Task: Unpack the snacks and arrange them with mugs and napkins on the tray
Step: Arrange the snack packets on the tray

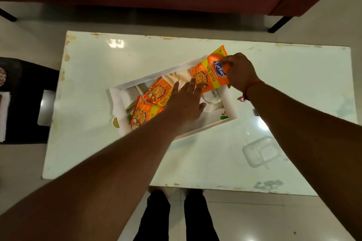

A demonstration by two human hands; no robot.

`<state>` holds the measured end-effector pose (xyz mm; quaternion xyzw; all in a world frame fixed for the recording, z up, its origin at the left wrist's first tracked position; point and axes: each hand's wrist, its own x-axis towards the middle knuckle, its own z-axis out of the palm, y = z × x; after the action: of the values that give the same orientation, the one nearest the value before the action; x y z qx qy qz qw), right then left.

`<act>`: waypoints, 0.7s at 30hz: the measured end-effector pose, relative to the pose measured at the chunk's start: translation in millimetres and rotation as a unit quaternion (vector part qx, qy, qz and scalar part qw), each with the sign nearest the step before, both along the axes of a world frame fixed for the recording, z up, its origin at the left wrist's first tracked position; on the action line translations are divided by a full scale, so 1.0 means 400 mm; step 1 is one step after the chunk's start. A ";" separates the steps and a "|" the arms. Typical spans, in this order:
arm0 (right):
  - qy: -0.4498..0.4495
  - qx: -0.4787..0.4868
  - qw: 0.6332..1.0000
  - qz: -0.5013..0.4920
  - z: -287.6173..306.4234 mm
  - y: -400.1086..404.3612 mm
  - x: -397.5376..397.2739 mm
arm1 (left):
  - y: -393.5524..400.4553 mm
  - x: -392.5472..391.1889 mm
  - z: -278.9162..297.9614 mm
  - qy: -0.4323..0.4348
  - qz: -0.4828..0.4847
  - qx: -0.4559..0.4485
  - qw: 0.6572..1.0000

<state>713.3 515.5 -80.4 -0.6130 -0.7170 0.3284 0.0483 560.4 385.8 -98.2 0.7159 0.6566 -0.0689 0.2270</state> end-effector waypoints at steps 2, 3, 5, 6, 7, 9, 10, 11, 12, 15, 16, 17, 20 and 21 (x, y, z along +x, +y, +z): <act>0.018 -0.018 0.999 -0.031 -0.011 0.009 0.004 | 0.025 0.018 -0.011 0.002 -0.007 -0.017 1.000; 0.025 -0.025 0.998 -0.042 -0.016 0.012 0.006 | 0.034 0.026 -0.015 -0.001 -0.008 -0.023 1.000; 0.034 -0.037 0.997 -0.056 -0.020 0.012 0.008 | 0.050 0.041 -0.022 -0.005 -0.012 -0.033 0.999; 0.038 -0.040 0.996 -0.063 -0.019 0.011 0.009 | 0.055 0.047 -0.023 -0.004 -0.014 -0.036 0.999; 0.042 -0.038 0.996 -0.072 -0.016 0.007 0.013 | 0.058 0.051 -0.024 -0.001 -0.015 -0.039 0.999; 0.041 0.005 0.995 -0.087 -0.011 -0.008 0.023 | 0.055 0.052 -0.021 0.004 -0.012 -0.039 0.999; 0.029 0.049 0.995 -0.085 -0.006 -0.021 0.029 | 0.048 0.049 -0.019 0.004 -0.008 -0.031 0.999; 0.024 0.091 0.992 -0.078 -0.004 -0.040 0.032 | 0.036 0.043 -0.016 0.003 -0.002 -0.020 1.000; 0.032 0.123 0.989 -0.076 -0.002 -0.066 0.031 | 0.021 0.032 -0.012 0.000 0.006 -0.007 1.000; 0.099 0.122 0.984 -0.087 -0.004 -0.185 -0.003 | -0.041 -0.025 -0.006 -0.006 0.042 0.040 0.998; 0.114 0.102 0.984 -0.091 -0.010 -0.231 -0.025 | -0.063 -0.050 -0.008 -0.001 0.052 0.058 0.997; 0.126 0.075 0.984 -0.098 -0.018 -0.275 -0.048 | -0.085 -0.076 -0.010 0.007 0.056 0.073 0.996; 0.134 -0.095 0.970 -0.181 -0.057 -0.364 -0.116 | -0.135 -0.142 -0.017 0.042 0.039 0.084 0.995; 0.138 -0.168 0.951 -0.222 -0.067 -0.378 -0.139 | -0.146 -0.158 -0.020 0.052 0.034 0.083 0.995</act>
<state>657.9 364.5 -107.2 -0.7046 -0.4837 0.5063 0.1148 497.1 327.4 -106.1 0.7053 0.6946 -0.0436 0.1347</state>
